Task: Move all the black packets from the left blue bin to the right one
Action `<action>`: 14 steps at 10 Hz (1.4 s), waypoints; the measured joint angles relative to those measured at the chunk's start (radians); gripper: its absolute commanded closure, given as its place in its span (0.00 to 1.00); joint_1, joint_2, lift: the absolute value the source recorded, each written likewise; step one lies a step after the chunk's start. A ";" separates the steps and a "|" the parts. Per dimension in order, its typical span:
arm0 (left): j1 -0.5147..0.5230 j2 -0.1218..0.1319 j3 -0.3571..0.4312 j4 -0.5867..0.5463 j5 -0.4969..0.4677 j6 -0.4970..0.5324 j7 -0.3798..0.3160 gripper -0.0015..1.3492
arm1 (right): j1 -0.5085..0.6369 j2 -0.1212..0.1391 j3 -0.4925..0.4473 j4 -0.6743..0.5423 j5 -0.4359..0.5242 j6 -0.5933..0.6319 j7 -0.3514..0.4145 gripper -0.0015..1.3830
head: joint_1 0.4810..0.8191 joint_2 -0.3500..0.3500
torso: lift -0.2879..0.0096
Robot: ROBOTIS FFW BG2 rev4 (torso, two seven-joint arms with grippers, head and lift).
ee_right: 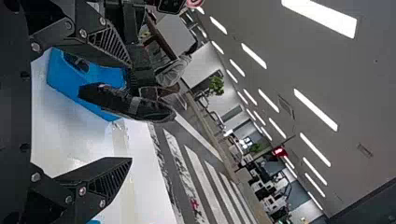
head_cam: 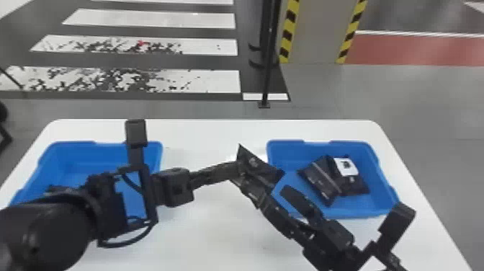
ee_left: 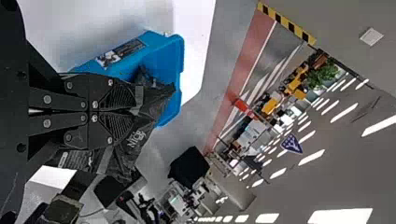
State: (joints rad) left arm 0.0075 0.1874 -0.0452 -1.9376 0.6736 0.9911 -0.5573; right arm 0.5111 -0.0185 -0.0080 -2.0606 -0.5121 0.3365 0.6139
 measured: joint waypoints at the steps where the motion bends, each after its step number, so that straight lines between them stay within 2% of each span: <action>1: -0.002 -0.005 -0.011 0.000 0.000 0.006 -0.004 0.89 | -0.014 -0.001 0.006 0.015 -0.015 0.013 0.000 0.26 | 0.63 0.41 | 0.56; 2: -0.005 -0.010 -0.021 0.000 0.000 0.009 -0.005 0.89 | -0.028 -0.001 0.009 0.024 -0.022 0.019 0.000 0.56 | 0.63 0.40 | 0.56; 3: -0.006 -0.012 -0.027 0.000 0.000 0.011 -0.006 0.89 | -0.039 -0.001 0.010 0.028 -0.025 0.025 0.000 0.94 | 0.63 0.39 | 0.56; 7: -0.003 -0.013 -0.030 0.000 -0.003 -0.007 -0.005 0.87 | -0.045 -0.001 0.006 0.044 -0.029 -0.015 -0.007 0.93 | 0.63 0.38 | 0.56; 8: 0.007 -0.017 -0.018 0.000 -0.005 -0.034 0.007 0.70 | -0.045 -0.001 0.006 0.044 -0.029 -0.017 -0.006 0.93 | 0.63 0.38 | 0.56; 9: 0.027 -0.032 0.013 0.000 -0.006 -0.061 0.014 0.35 | -0.045 -0.002 0.005 0.045 -0.028 -0.018 -0.006 0.93 | 0.63 0.40 | 0.56; 10: 0.051 -0.049 0.049 0.000 -0.001 -0.081 0.015 0.09 | -0.048 -0.002 -0.004 0.046 -0.028 -0.018 -0.006 0.93 | 0.63 0.43 | 0.56; 11: 0.074 -0.056 0.063 0.000 0.020 -0.103 0.014 0.07 | -0.063 -0.005 -0.022 0.059 -0.028 -0.018 -0.008 0.93 | 0.63 0.42 | 0.56; 12: 0.096 -0.053 0.058 -0.008 0.049 -0.117 0.014 0.12 | -0.093 -0.015 -0.046 0.079 -0.028 -0.018 -0.014 0.93 | 0.63 0.40 | 0.56; 14: 0.140 -0.039 0.047 -0.049 0.108 -0.126 0.014 0.12 | -0.181 -0.046 -0.107 0.151 -0.028 -0.018 -0.030 0.93 | 0.63 0.30 | 0.56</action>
State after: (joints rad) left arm 0.1471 0.1484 0.0019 -1.9864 0.7817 0.8652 -0.5430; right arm 0.3306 -0.0643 -0.1153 -1.9096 -0.5404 0.3190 0.5843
